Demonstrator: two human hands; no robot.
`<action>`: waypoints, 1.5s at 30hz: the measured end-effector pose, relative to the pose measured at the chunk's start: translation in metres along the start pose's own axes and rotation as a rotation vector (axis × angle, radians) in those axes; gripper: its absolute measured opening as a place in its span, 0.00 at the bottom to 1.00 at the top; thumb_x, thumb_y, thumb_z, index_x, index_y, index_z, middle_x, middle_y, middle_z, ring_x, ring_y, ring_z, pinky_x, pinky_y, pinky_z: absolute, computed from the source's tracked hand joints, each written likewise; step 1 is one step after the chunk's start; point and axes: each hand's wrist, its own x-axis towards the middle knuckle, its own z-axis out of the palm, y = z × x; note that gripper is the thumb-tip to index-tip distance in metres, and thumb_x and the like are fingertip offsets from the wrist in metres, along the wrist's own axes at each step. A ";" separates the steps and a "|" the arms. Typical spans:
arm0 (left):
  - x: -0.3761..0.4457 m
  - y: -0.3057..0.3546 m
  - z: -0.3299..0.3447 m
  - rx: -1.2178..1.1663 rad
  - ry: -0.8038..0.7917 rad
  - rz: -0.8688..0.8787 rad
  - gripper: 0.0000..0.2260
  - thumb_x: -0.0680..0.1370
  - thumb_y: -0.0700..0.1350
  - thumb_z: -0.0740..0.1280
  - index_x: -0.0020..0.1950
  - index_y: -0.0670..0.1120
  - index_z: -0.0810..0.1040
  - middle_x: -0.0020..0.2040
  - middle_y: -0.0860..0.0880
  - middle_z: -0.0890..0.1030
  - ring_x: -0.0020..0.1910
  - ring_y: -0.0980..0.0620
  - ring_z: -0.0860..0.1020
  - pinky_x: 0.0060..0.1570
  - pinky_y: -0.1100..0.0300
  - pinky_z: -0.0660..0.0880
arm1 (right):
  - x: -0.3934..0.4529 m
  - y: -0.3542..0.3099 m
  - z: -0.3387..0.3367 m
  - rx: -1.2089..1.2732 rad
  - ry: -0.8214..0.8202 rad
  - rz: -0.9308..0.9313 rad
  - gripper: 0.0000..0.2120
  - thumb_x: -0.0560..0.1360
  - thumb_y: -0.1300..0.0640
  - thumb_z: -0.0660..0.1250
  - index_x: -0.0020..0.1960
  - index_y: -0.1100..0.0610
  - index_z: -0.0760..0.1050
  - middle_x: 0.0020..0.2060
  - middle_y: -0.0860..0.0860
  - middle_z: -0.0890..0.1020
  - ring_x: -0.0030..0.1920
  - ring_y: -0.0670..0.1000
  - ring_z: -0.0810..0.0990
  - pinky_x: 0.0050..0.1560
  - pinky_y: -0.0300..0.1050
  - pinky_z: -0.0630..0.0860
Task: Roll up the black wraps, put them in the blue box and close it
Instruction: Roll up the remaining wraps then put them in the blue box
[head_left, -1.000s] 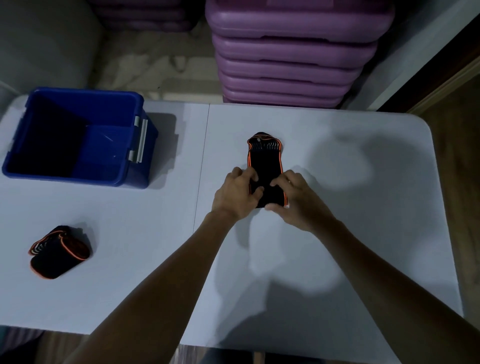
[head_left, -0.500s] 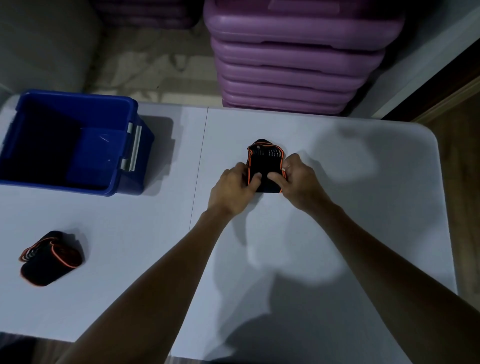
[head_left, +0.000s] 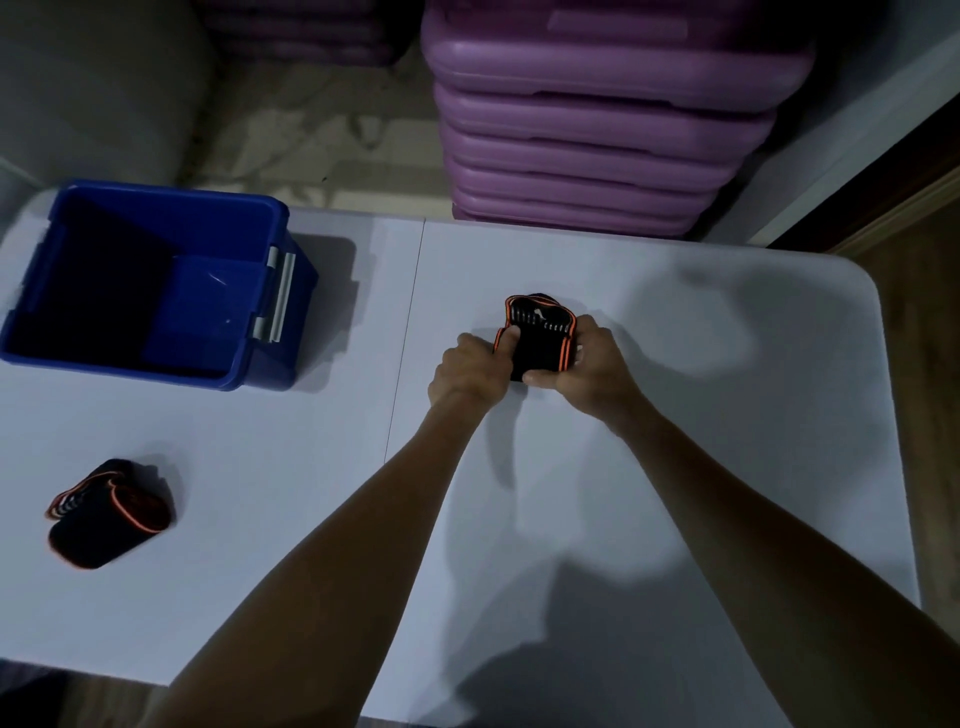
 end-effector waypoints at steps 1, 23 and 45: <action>-0.002 -0.003 0.001 -0.073 -0.023 -0.003 0.35 0.72 0.73 0.54 0.54 0.44 0.77 0.47 0.45 0.84 0.47 0.41 0.82 0.52 0.48 0.79 | -0.007 -0.002 0.003 0.051 0.013 -0.001 0.34 0.56 0.48 0.81 0.58 0.51 0.72 0.54 0.50 0.81 0.56 0.52 0.80 0.58 0.53 0.78; -0.099 -0.086 -0.177 -0.765 0.008 0.257 0.08 0.78 0.46 0.69 0.55 0.46 0.81 0.51 0.44 0.87 0.50 0.47 0.86 0.52 0.53 0.81 | -0.096 -0.174 0.040 0.711 -0.327 -0.161 0.15 0.83 0.56 0.57 0.60 0.62 0.77 0.49 0.55 0.83 0.47 0.51 0.83 0.45 0.45 0.81; 0.120 -0.178 -0.291 0.091 -0.261 0.119 0.14 0.71 0.44 0.74 0.55 0.42 0.83 0.52 0.43 0.85 0.52 0.45 0.82 0.55 0.53 0.79 | 0.003 -0.295 0.239 -1.324 -0.121 -0.549 0.07 0.74 0.55 0.66 0.48 0.53 0.82 0.48 0.49 0.83 0.61 0.57 0.74 0.75 0.62 0.48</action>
